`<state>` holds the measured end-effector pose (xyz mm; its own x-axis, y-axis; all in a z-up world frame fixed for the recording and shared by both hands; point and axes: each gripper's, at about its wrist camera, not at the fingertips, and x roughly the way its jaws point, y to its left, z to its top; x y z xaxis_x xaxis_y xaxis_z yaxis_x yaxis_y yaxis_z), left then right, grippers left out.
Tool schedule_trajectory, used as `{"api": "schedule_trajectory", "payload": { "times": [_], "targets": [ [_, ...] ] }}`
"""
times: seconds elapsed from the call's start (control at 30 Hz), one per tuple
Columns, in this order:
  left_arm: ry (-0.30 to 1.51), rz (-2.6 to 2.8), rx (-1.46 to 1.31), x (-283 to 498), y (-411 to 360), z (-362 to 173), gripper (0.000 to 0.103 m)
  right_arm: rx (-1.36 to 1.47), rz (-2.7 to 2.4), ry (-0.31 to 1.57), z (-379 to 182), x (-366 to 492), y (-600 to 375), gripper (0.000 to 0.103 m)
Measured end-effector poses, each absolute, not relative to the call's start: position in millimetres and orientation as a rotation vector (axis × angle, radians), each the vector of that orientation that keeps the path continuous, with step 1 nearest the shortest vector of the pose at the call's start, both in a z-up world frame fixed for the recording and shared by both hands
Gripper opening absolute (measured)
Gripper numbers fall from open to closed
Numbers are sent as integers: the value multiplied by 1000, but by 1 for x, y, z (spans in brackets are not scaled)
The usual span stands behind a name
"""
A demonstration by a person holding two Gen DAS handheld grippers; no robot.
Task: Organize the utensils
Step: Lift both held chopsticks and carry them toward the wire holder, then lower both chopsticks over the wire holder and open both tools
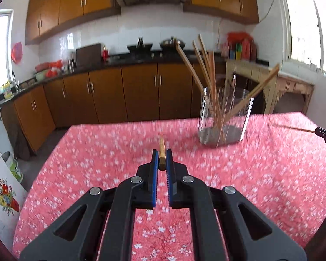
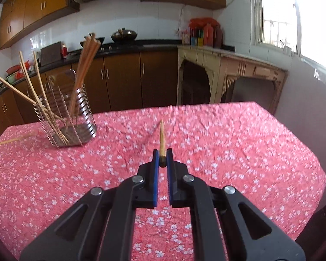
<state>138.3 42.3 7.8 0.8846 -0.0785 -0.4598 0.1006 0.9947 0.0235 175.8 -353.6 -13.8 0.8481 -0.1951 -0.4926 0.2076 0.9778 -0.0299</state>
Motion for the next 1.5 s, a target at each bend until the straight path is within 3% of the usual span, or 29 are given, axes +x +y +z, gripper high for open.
{"api": "schedule_trajectory", "payload": {
  "times": [0.67, 1.5],
  "targets": [
    [273, -65, 7, 128, 48, 61, 7, 53, -134, 287, 66, 150, -336, 8],
    [174, -178, -32, 110, 22, 111, 7, 136, 7, 173, 128, 118, -325, 8]
  ]
}}
